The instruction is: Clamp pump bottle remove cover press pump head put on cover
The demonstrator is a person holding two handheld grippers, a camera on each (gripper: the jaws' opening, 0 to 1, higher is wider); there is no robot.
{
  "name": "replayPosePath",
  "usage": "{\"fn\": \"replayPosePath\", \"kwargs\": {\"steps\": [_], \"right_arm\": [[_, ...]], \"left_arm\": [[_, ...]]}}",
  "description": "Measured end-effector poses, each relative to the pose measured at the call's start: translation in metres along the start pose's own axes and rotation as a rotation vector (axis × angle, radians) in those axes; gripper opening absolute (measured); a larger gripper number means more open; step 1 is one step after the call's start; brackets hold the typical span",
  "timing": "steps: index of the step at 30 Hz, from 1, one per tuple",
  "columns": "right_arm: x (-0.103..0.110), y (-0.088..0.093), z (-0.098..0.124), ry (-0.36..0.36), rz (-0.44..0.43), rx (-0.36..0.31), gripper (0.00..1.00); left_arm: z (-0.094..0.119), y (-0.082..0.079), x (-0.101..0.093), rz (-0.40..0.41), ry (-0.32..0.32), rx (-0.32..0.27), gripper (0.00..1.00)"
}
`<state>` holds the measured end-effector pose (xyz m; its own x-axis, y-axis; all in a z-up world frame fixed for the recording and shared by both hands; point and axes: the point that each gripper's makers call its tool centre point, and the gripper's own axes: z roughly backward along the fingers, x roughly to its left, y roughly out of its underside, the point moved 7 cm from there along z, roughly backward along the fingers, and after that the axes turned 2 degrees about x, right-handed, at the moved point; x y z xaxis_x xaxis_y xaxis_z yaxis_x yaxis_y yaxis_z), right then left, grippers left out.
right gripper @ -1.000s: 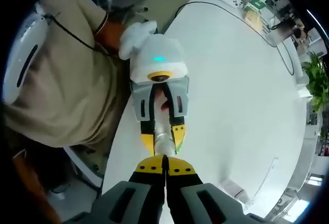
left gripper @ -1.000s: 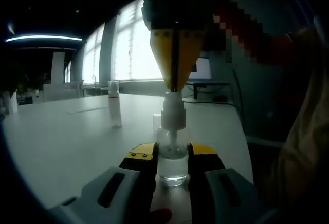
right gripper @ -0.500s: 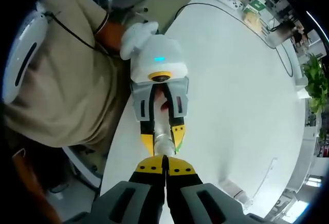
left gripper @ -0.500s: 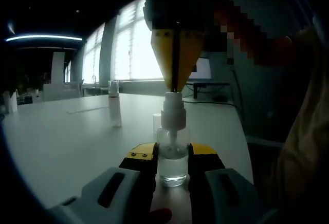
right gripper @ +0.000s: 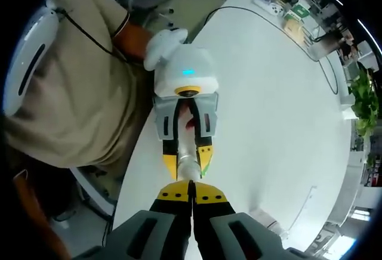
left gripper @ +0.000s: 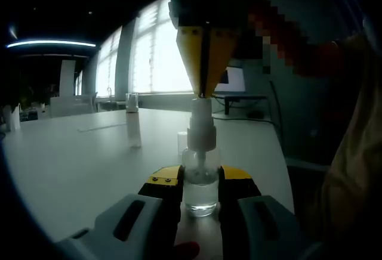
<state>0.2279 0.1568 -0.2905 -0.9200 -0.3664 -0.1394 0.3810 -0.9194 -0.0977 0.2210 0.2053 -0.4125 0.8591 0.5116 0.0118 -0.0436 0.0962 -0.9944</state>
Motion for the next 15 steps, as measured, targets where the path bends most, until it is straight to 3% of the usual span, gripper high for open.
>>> {"fn": "replayPosePath", "kwargs": {"steps": [15], "right_arm": [[0.0001,0.0012,-0.0002,0.002,-0.020,-0.015,0.00]], "left_arm": [[0.0000,-0.0002,-0.0002,-0.003,-0.001,-0.001,0.14]]}}
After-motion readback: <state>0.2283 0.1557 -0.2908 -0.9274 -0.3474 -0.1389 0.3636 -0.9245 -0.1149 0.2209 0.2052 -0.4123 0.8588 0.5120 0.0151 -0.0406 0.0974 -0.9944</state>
